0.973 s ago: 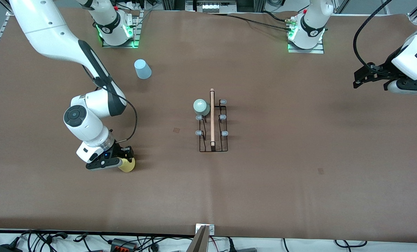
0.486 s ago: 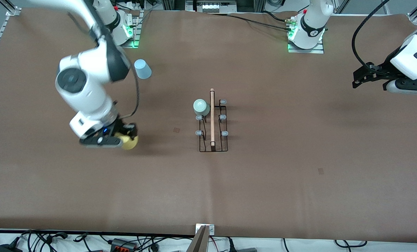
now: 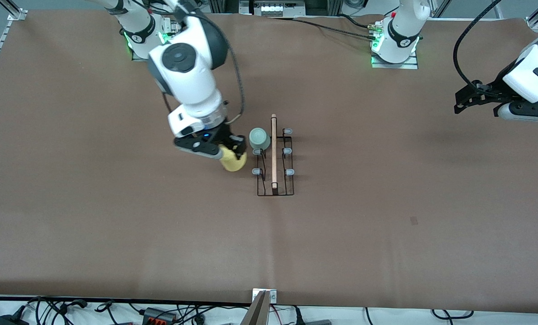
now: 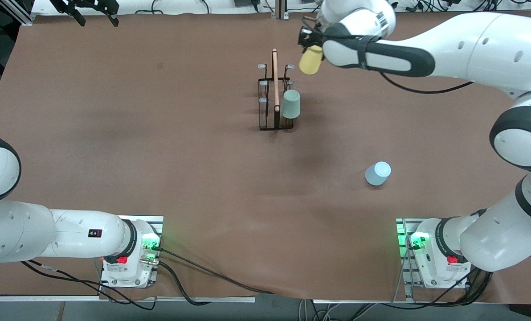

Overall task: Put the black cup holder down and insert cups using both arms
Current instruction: 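Carry the yellow cup to the rack and lower it onto a peg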

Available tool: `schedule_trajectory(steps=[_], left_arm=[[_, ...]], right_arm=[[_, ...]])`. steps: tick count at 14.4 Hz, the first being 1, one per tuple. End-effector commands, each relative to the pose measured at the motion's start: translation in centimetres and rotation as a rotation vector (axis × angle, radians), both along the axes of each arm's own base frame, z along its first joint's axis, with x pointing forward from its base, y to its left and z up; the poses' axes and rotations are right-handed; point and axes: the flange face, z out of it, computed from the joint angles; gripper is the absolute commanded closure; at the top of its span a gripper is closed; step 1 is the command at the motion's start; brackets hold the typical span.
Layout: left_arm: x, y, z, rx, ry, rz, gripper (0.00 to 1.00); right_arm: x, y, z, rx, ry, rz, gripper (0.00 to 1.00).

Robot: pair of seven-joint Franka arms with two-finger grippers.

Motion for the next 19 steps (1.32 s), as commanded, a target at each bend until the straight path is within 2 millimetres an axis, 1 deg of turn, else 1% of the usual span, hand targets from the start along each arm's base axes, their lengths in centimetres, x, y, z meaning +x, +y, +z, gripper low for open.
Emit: schedule_trajectory(steps=[1,3,5,8,10,11,13,16,17,18,19], left_arm=[[-0.1,-0.2,0.7,0.016,0.001,0.001,0.00],[-0.1,-0.4,0.7,0.016,0.001,-0.003,0.00],[-0.2,-0.5,0.7,0.016,0.001,-0.005,0.00],[-0.2,-0.6,0.7,0.016,0.001,-0.007,0.00],[-0.2,-0.6,0.7,0.016,0.001,-0.005,0.00],[-0.2,-0.5,0.7,0.016,0.001,-0.003,0.00],[-0.2,-0.6,0.7,0.016,0.001,-0.005,0.00],[-0.2,-0.6,0.7,0.016,0.001,-0.005,0.00],[-0.2,-0.6,0.7,0.016,0.001,-0.005,0.00],[-0.2,-0.6,0.7,0.016,0.001,-0.005,0.00],[-0.2,-0.6,0.7,0.016,0.001,-0.005,0.00]], right_arm=[[0.9,2.4,-0.4,0.069,-0.022,-0.061,0.77],[0.2,4.1,-2.0,0.076,-0.021,-0.042,0.75],[0.2,4.4,-3.4,0.065,-0.011,-0.037,0.75],[0.1,4.7,-4.2,0.066,-0.013,-0.031,0.75],[0.5,4.7,-4.5,0.083,-0.030,-0.033,0.75],[0.7,4.7,-4.8,0.086,-0.034,-0.035,0.75],[1.3,4.0,-4.8,0.080,-0.048,-0.037,0.75],[1.7,3.7,-4.7,0.077,-0.057,-0.042,0.75],[1.6,3.8,-5.3,0.074,-0.052,-0.041,0.74],[1.5,4.2,-5.4,0.087,-0.063,-0.037,0.71],[1.5,4.4,-5.5,0.099,-0.072,-0.035,0.55]])
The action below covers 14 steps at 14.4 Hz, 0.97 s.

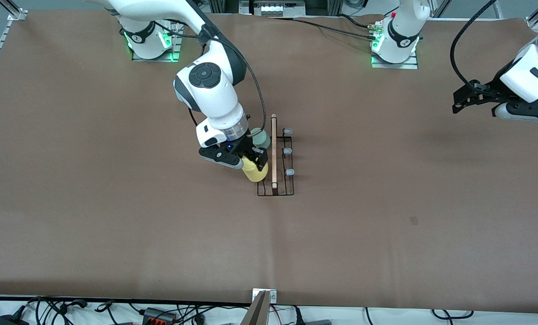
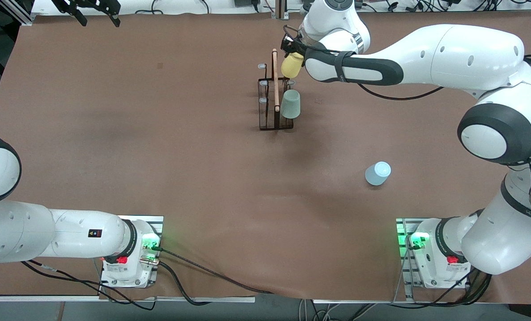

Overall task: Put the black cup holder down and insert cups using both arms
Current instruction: 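Open the right gripper and withdraw it from the yellow cup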

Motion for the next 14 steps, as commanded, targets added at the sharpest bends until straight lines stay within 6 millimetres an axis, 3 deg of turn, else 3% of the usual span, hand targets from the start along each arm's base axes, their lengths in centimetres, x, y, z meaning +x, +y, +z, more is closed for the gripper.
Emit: schedule_trajectory(steps=[1,2,6,7,9,12,14], left_arm=[[-0.1,-0.1,0.7,0.016,0.002,0.004,0.00],[-0.1,-0.1,0.7,0.016,0.000,0.003,0.00],[-0.1,-0.2,0.7,0.016,0.000,0.003,0.00],[-0.1,-0.1,0.7,0.016,0.000,0.003,0.00],[-0.1,-0.1,0.7,0.016,0.002,0.003,0.00],[-0.1,-0.2,0.7,0.016,0.000,0.003,0.00],[-0.1,-0.1,0.7,0.016,0.002,0.004,0.00]], right_arm=[[0.2,1.1,-0.3,0.022,-0.030,0.004,0.15],[0.4,0.9,-0.2,0.019,-0.033,0.011,0.00],[1.3,-1.1,1.8,-0.006,-0.045,0.000,0.00],[2.0,-3.1,3.1,-0.037,-0.028,-0.011,0.00],[2.6,-8.0,6.8,-0.136,0.036,0.019,0.00],[3.3,-19.0,12.6,-0.253,0.122,0.081,0.00],[2.7,-27.5,16.6,-0.312,0.182,0.148,0.00]])
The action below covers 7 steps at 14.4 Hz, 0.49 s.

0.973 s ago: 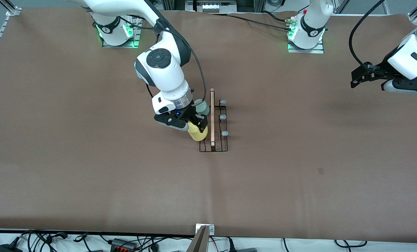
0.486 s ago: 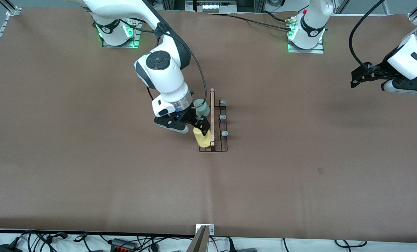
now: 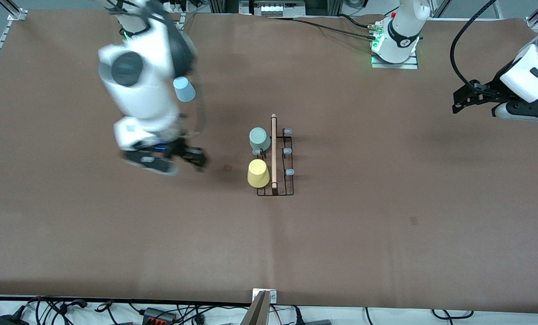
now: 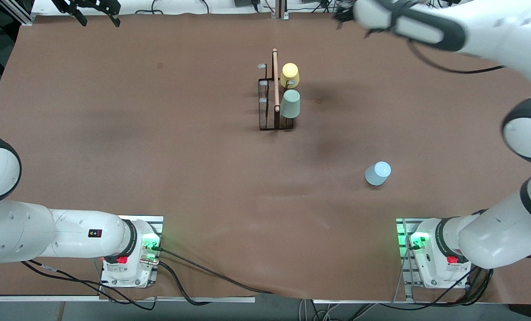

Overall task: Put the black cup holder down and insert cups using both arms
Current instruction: 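Open the right gripper and withdraw it from the yellow cup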

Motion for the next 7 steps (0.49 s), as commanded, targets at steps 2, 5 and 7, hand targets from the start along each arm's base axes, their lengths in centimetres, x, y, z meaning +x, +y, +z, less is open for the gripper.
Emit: schedule_trajectory(steps=[2,5,7], left_arm=[[-0.1,-0.1,0.7,0.016,0.000,0.003,0.00],[-0.1,-0.1,0.7,0.016,0.000,0.003,0.00],[-0.2,-0.1,0.7,0.016,0.002,0.001,0.00]], right_arm=[[-2.9,-13.8,6.3,-0.065,0.118,0.112,0.00],[-4.6,-22.9,9.7,-0.070,0.162,0.086,0.00],[-5.3,-25.9,11.8,-0.003,0.205,0.096,0.00]])
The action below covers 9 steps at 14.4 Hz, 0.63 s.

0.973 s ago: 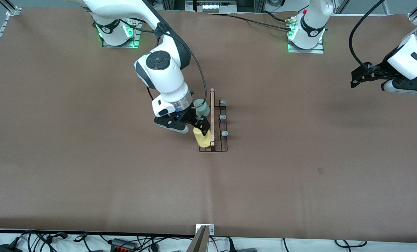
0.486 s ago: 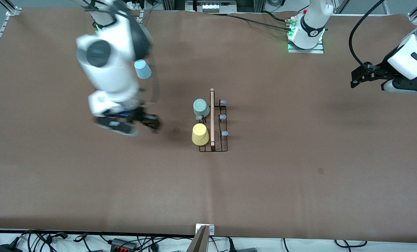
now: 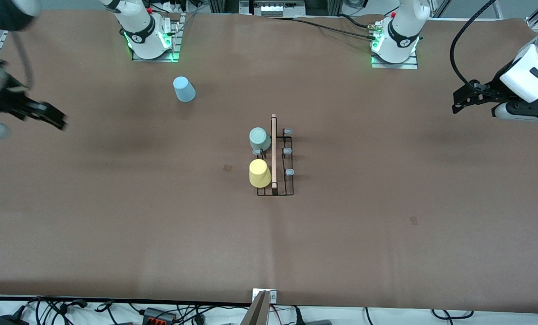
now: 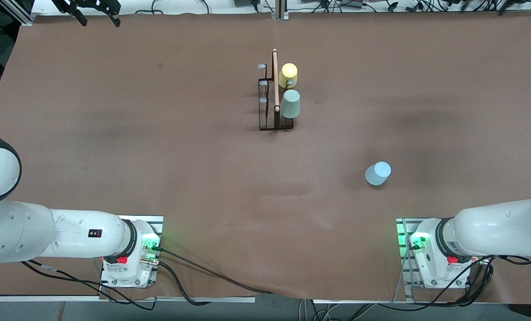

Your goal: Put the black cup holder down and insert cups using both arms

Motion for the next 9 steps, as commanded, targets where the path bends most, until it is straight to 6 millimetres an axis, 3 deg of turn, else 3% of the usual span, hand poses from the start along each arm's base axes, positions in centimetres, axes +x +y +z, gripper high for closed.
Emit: schedule_trajectory(steps=[1,3,7,9], left_arm=[[-0.1,0.0,0.7,0.016,0.002,0.003,0.00],[-0.1,0.0,0.7,0.016,0.002,0.004,0.00],[-0.1,0.0,0.7,0.016,0.002,0.003,0.00],[-0.1,0.0,0.7,0.016,0.002,0.003,0.00]], right_arm=[[-0.8,-2.4,1.7,0.094,0.043,0.022,0.00],[-0.8,-3.5,1.3,0.112,0.049,0.099,0.00],[0.0,-1.8,-0.8,0.106,0.092,0.131,0.00],[0.2,-1.8,-0.6,0.102,0.077,0.144,0.00]])
